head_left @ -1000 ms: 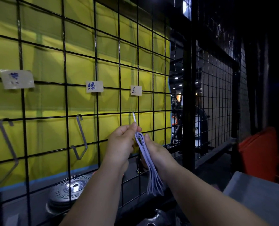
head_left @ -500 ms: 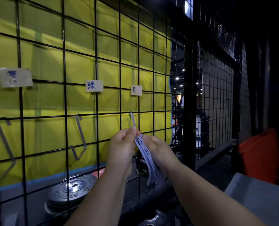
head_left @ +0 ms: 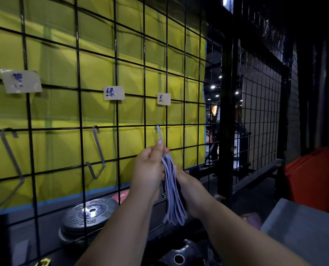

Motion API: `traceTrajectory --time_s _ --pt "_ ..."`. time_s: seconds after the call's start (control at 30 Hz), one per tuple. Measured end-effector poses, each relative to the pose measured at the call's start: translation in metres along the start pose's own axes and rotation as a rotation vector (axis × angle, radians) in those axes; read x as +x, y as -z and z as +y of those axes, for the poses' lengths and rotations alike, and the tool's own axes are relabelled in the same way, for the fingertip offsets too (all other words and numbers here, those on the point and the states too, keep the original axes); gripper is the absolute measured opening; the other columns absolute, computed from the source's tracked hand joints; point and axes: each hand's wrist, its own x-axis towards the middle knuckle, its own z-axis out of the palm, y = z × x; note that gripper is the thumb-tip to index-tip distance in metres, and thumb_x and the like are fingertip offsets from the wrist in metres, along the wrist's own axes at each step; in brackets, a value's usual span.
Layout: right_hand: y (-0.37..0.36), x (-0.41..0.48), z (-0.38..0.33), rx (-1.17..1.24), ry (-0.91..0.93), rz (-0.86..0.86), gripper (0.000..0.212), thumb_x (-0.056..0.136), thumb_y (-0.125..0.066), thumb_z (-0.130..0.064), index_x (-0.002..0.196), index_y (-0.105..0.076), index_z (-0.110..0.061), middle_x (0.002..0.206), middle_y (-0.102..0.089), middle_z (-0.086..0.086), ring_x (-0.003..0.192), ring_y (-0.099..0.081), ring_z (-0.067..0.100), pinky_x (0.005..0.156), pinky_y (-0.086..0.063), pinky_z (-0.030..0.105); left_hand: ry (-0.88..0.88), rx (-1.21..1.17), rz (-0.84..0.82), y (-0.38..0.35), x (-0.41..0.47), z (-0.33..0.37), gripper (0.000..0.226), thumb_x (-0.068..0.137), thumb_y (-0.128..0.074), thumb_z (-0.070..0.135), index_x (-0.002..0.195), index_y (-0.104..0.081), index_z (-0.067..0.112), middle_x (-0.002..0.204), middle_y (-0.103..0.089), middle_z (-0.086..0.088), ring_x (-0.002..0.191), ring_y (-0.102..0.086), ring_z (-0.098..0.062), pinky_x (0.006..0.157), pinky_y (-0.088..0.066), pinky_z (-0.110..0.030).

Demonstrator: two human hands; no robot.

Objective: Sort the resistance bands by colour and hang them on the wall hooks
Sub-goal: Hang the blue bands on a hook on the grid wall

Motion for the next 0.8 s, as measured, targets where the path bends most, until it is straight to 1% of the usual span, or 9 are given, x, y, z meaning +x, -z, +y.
traceTrajectory --time_s 0.07,0.13,0.27,0.37,0.47,0.57,0.63,0.7,0.8 --pt "-0.003 0.000 0.003 0.096 -0.046 -0.014 0.052 0.097 -0.032 -0.058 0.119 -0.067 -0.026 0.122 -0.066 0.004 0.118 -0.060 0.019 0.105 -0.042 0.041 -0.016 0.057 -0.006 0.001 0.001 -0.002 0.036 0.096 -0.048 0.042 0.075 -0.059 0.015 0.054 -0.044 -0.001 0.036 -0.036 -0.005 0.038 -0.030 -0.017" --pt "-0.002 0.003 0.009 0.142 -0.058 -0.038 0.058 0.096 -0.031 -0.062 0.124 -0.064 -0.024 0.128 -0.063 0.009 0.123 -0.056 0.024 0.109 -0.037 0.047 -0.021 0.075 -0.012 0.002 0.001 -0.004 0.036 0.096 -0.047 0.043 0.075 -0.059 0.016 0.057 -0.045 -0.004 0.038 -0.037 -0.007 0.039 -0.030 -0.019" --pt "-0.002 0.000 0.015 0.060 -0.011 -0.026 0.039 0.098 -0.041 -0.051 0.110 -0.069 -0.027 0.105 -0.070 -0.006 0.096 -0.065 0.005 0.089 -0.048 0.025 -0.033 0.079 -0.005 0.001 0.001 -0.006 0.037 0.096 -0.046 0.044 0.073 -0.058 0.017 0.050 -0.047 0.005 0.039 -0.040 -0.007 0.041 -0.032 -0.019" --pt "0.000 0.000 0.025 0.020 -0.003 0.015 0.052 0.076 -0.055 -0.074 0.095 -0.073 -0.029 0.079 -0.069 0.002 0.074 -0.064 0.017 0.073 -0.049 0.034 -0.049 0.100 0.009 0.002 0.004 -0.009 0.038 0.094 -0.048 0.050 0.068 -0.060 0.024 0.064 -0.052 -0.001 0.056 -0.048 -0.016 0.054 -0.040 -0.026" --pt "-0.004 -0.002 0.023 0.047 -0.016 0.019 0.062 0.077 -0.053 -0.076 0.106 -0.071 -0.023 0.096 -0.065 0.026 0.087 -0.065 0.039 0.085 -0.051 0.050 -0.037 0.094 0.047 0.000 0.005 -0.012 0.039 0.091 -0.051 0.052 0.066 -0.063 0.026 0.073 -0.061 0.000 0.076 -0.058 -0.023 0.071 -0.047 -0.036" --pt "-0.005 -0.004 0.025 0.105 -0.017 -0.032 0.054 0.092 -0.043 -0.061 0.109 -0.068 -0.016 0.088 -0.067 0.012 0.077 -0.065 0.022 0.077 -0.051 0.035 -0.062 0.090 0.080 -0.002 0.003 -0.014 0.032 0.090 -0.055 0.047 0.070 -0.066 0.025 0.071 -0.062 0.005 0.077 -0.057 -0.019 0.074 -0.045 -0.035" --pt "-0.009 -0.007 0.026 0.137 -0.022 -0.026 0.049 0.098 -0.036 -0.049 0.121 -0.063 -0.014 0.110 -0.070 0.006 0.103 -0.066 0.016 0.096 -0.049 0.036 -0.127 0.122 0.088 0.000 -0.002 -0.016 0.019 0.088 -0.059 0.042 0.087 -0.066 0.024 0.071 -0.061 0.006 0.074 -0.057 -0.014 0.070 -0.047 -0.031" --pt "-0.012 -0.011 0.030 0.159 -0.025 -0.016 0.053 0.097 -0.040 -0.050 0.133 -0.055 -0.014 0.131 -0.060 0.010 0.125 -0.054 0.023 0.110 -0.038 0.044 -0.183 0.203 0.082 0.003 -0.012 -0.023 0.030 0.083 -0.066 0.040 0.107 -0.057 0.024 0.065 -0.053 0.005 0.062 -0.053 -0.009 0.060 -0.045 -0.024" --pt "-0.011 -0.015 0.034 0.156 -0.037 -0.039 0.045 0.101 -0.039 -0.044 0.129 -0.058 -0.015 0.125 -0.063 0.016 0.120 -0.057 0.030 0.097 -0.047 0.043 -0.195 0.375 0.120 0.004 -0.030 -0.042 0.050 0.078 -0.072 0.037 0.114 -0.040 0.027 0.072 -0.048 0.010 0.062 -0.050 -0.005 0.055 -0.039 -0.014"
